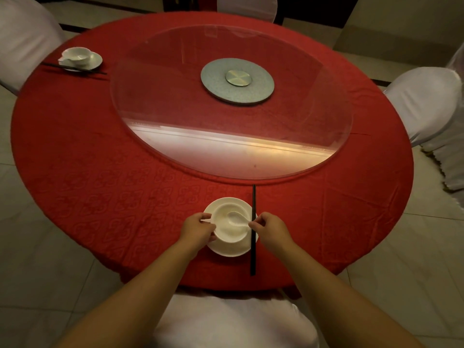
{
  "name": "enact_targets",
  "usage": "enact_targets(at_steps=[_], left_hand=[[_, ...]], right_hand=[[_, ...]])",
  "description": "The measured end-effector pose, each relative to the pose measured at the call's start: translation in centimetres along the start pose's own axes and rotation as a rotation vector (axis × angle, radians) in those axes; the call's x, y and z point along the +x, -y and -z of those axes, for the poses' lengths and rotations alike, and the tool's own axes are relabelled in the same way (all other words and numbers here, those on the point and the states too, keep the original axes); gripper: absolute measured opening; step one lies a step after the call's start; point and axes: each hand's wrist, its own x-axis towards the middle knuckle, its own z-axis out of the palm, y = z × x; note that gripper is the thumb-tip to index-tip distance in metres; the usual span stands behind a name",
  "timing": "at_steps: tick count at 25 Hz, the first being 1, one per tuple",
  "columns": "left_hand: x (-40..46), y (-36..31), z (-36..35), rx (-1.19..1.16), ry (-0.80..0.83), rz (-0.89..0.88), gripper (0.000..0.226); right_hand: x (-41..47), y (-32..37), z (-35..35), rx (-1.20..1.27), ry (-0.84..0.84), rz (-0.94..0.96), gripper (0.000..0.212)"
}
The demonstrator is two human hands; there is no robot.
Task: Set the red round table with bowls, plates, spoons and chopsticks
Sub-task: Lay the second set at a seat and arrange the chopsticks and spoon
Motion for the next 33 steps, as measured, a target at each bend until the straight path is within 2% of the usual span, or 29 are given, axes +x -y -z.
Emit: enact_targets(at_steps=[9,20,25,28,30,33], left_hand=[[-0.5,0.4,-0.3,-0.058,-0.028,0.016,0.039],[-0.6,0.4,-0.2,-0.088,-0.012,0.051,0.04],[-0.8,0.3,0.3,-0.083,-0.019,0.055,0.033],[-1.2,-0.1,1.9,0.048,-0.062,-0.003,0.027],[-1.8,-0.7,3.4,0.175,-0.098,-0.108,0.02],[-4.0,-1.9,6.2,0.383,-0.17,-0.229,0.014]], right_hand=[[1.0,1.4,-1.1,-0.113,0.0,-0.059,0.019],[1.5,1.5,-1.4,-0.088,-0.065,-0.082,0.022],[1.6,1.4,-0.8,-0.103,-0.126,-0.082,0.029],[1.2,1.4,0.1,-0.158,-0.185,-0.008,0.036],[0.9,1.9,0.8,-0.217,-0.193,0.085,0.034],[0.3,4.3,1.5,-0.332,-0.083,0.317,0.025]])
